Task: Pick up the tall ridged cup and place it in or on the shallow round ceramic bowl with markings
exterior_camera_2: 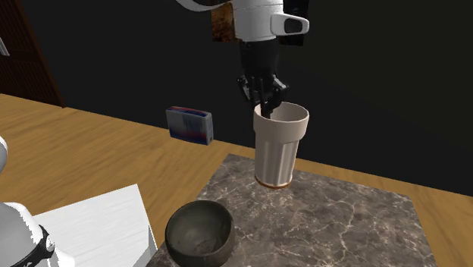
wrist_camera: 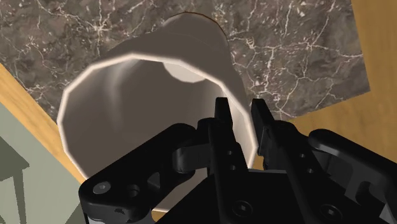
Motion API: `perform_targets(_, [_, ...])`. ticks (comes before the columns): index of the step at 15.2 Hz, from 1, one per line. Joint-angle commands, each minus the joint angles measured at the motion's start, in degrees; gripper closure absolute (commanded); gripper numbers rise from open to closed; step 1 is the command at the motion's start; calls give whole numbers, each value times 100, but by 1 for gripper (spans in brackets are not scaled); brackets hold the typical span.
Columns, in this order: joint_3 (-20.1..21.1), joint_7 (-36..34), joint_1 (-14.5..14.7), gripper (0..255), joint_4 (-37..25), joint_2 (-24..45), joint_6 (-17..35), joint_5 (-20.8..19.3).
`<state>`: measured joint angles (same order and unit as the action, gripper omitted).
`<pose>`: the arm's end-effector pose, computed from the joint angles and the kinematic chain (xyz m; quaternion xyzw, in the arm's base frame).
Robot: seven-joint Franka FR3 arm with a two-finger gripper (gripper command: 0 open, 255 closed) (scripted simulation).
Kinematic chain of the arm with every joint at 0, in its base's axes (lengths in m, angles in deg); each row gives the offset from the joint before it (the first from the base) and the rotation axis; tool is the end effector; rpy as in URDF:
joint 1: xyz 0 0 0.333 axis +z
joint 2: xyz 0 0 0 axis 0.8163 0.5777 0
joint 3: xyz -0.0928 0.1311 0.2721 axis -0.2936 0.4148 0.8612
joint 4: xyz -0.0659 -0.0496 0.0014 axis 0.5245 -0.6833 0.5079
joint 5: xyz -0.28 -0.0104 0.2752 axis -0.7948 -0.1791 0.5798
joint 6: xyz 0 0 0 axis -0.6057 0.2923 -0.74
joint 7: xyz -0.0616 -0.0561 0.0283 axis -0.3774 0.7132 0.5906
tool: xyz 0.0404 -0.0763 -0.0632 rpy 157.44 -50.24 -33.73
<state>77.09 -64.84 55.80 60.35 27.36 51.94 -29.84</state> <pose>0.5446 -0.1008 0.5271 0.9947 0.0909 0.0363 0.0308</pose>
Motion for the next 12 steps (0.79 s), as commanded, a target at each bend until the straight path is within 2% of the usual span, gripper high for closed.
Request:
perform_targets(1, [3, 4, 2, 255, -144, -8, -149, 1])
perform_targets(5, [6, 13, 5, 255, -396, -16, -408, 4])
perform_targets(12, [-3, 37, -92, 255, 791, -1540, -720, -280])
